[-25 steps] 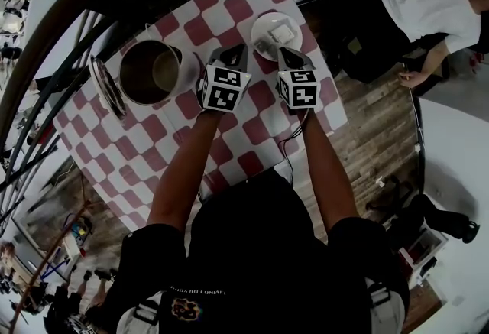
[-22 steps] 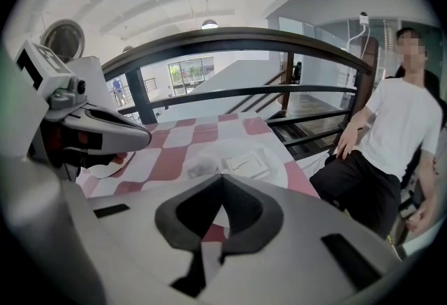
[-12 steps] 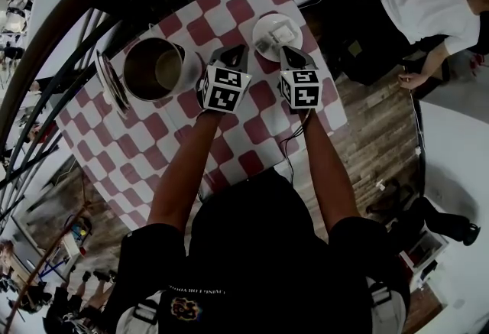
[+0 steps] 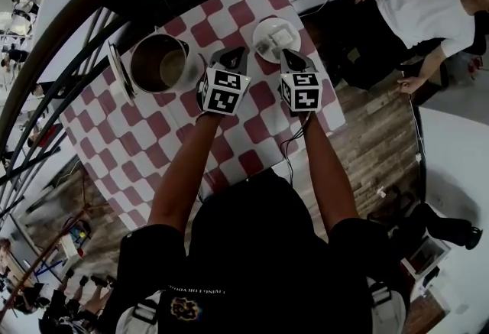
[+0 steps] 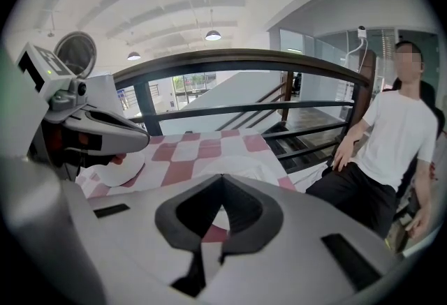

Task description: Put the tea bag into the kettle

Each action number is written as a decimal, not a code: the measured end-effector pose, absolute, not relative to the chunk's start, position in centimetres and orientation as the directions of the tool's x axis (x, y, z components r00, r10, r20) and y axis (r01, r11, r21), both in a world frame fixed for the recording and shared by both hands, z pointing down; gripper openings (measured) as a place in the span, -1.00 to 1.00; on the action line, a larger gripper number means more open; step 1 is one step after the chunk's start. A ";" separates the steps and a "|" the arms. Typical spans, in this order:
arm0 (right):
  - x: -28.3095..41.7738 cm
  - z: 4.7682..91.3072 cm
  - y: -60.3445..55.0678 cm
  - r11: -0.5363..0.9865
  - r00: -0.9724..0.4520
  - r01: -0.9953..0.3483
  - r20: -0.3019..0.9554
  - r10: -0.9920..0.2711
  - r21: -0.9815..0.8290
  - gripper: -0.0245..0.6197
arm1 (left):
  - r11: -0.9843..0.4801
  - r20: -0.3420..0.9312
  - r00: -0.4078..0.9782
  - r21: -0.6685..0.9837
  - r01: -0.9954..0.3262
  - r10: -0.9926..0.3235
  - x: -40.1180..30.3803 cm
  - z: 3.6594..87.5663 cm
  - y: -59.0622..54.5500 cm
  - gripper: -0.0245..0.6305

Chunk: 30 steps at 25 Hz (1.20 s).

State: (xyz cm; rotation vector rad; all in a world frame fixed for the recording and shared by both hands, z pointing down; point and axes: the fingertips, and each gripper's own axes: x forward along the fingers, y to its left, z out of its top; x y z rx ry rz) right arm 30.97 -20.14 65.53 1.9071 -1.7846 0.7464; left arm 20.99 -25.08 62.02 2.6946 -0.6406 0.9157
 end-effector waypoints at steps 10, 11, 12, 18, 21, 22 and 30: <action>30.8 62.9 -18.3 -0.090 0.047 -0.995 0.612 -0.790 -0.039 -0.88 | -0.876 0.590 0.715 0.027 -0.482 -0.375 19.8 59.0 -24.0 -0.92; 30.8 62.6 -18.1 -0.091 0.049 -0.995 0.608 -0.793 -0.038 -0.88 | -0.876 0.587 0.715 0.022 -0.482 -0.379 19.6 58.7 -23.9 -0.92; 30.7 62.3 -17.9 -0.092 0.050 -0.995 0.604 -0.796 -0.038 -0.88 | -0.875 0.585 0.715 0.018 -0.484 -0.383 19.4 58.5 -23.8 -0.92; 30.7 60.8 -17.1 -0.097 0.063 -0.995 0.582 -0.811 -0.028 -0.88 | -0.873 0.564 0.719 -0.008 -0.488 -0.406 18.7 56.8 -23.0 -0.92; 30.2 60.0 -16.6 -0.093 0.064 -0.995 0.573 -0.817 -0.022 -0.88 | -0.872 0.551 0.723 -0.017 -0.489 -0.416 18.2 55.8 -22.5 -0.92; 30.0 59.7 -16.5 -0.091 0.064 -0.996 0.569 -0.820 -0.020 -0.88 | -0.872 0.547 0.724 -0.021 -0.490 -0.420 18.0 55.4 -22.3 -0.92; 27.8 57.0 -16.5 -0.059 0.046 -0.998 0.525 -0.850 -0.008 -0.88 | -0.858 0.507 0.726 -0.057 -0.510 -0.465 16.0 52.4 -21.7 -0.92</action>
